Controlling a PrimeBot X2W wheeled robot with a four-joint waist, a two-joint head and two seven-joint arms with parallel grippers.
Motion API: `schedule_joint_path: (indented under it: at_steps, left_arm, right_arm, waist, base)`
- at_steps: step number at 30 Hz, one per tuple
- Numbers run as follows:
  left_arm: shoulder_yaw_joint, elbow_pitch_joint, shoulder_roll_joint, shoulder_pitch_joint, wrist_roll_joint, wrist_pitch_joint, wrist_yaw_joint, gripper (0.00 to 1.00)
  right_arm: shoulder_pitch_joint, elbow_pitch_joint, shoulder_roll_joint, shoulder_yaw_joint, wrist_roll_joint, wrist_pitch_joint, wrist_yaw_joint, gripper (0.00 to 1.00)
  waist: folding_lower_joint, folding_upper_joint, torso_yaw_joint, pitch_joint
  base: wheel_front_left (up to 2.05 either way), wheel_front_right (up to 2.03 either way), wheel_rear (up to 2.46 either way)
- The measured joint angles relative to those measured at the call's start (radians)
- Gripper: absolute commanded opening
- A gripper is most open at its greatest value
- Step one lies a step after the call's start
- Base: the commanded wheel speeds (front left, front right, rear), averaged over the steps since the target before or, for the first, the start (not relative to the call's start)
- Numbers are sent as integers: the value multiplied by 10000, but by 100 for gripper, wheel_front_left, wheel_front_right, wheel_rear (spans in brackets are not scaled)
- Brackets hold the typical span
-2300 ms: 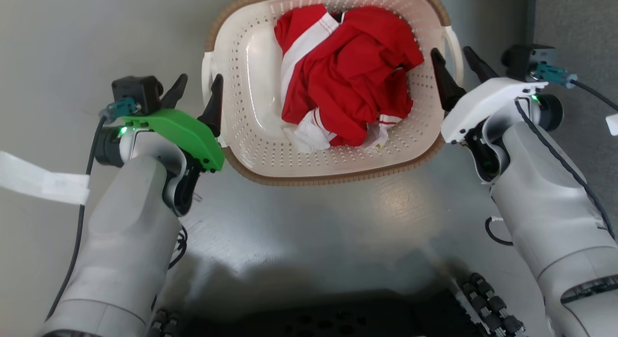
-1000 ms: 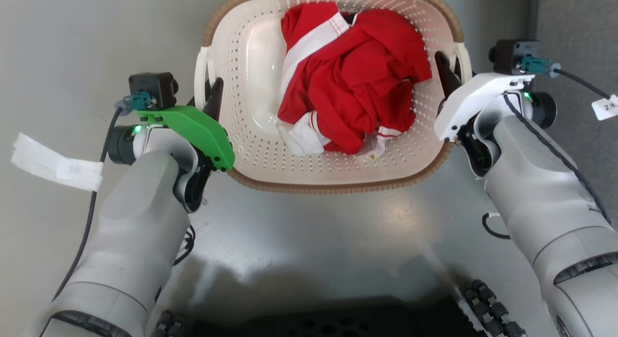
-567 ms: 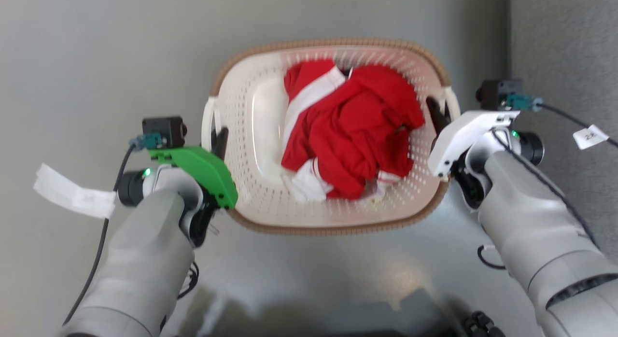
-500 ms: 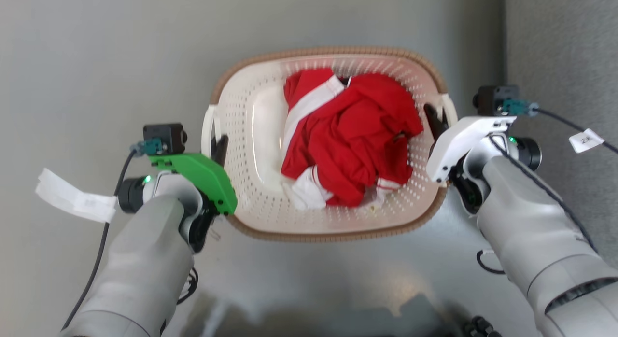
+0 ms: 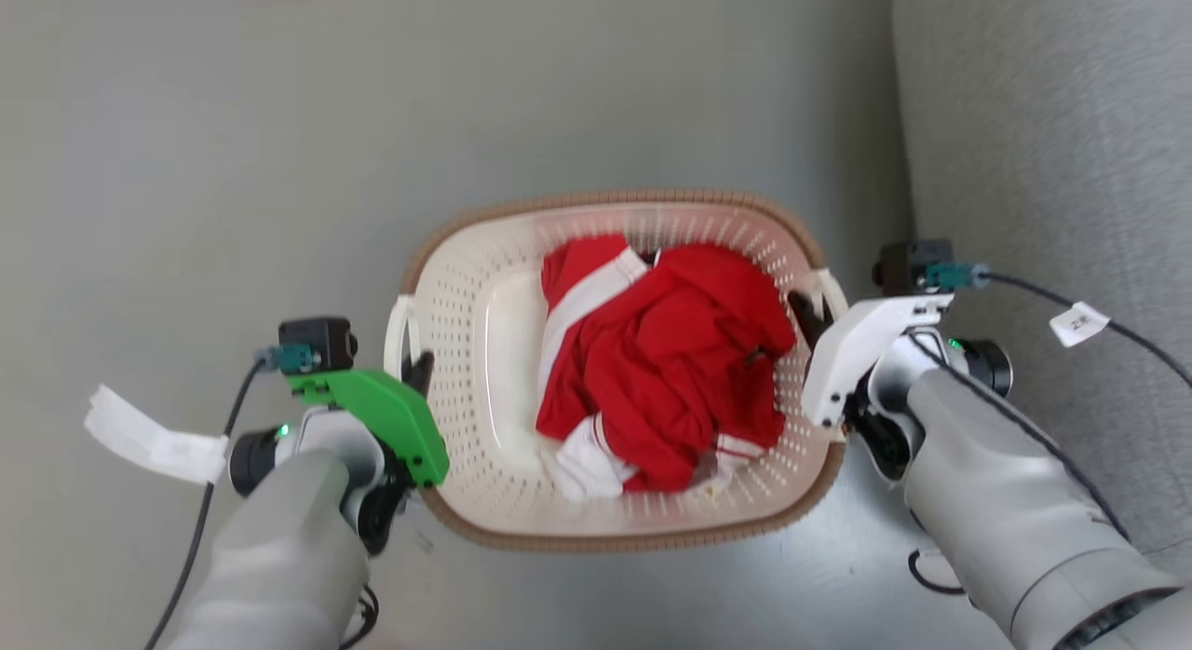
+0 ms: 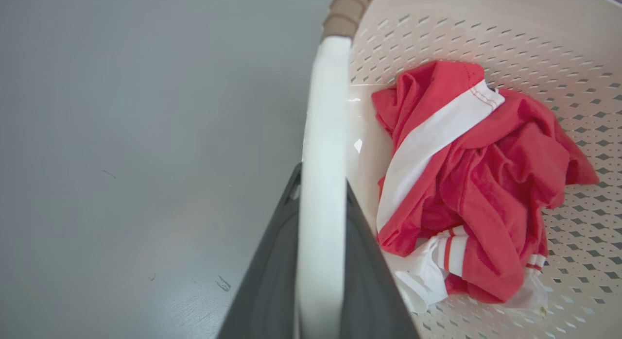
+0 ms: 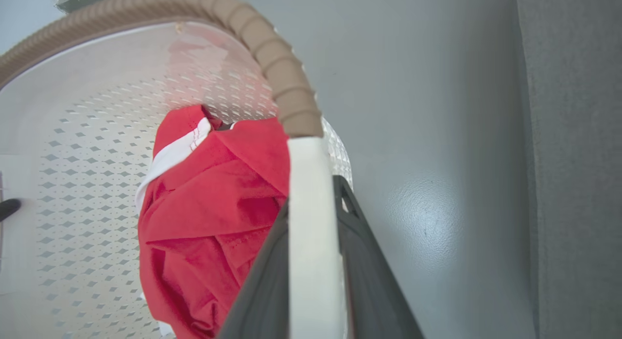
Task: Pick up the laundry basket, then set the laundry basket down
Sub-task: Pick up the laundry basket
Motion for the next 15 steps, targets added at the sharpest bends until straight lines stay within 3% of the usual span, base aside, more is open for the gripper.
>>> schedule_joint_path:
  at_steps: [15]
  left_arm:
    - [-523, 174, -17, 1420, -552, 587, 0, 0]
  right_arm:
    - [1293, 165, 19, 857, 629, 692, -4, 0]
  waist:
    - [0, 0, -103, -2025]
  base:
    - [0, 0, 0]
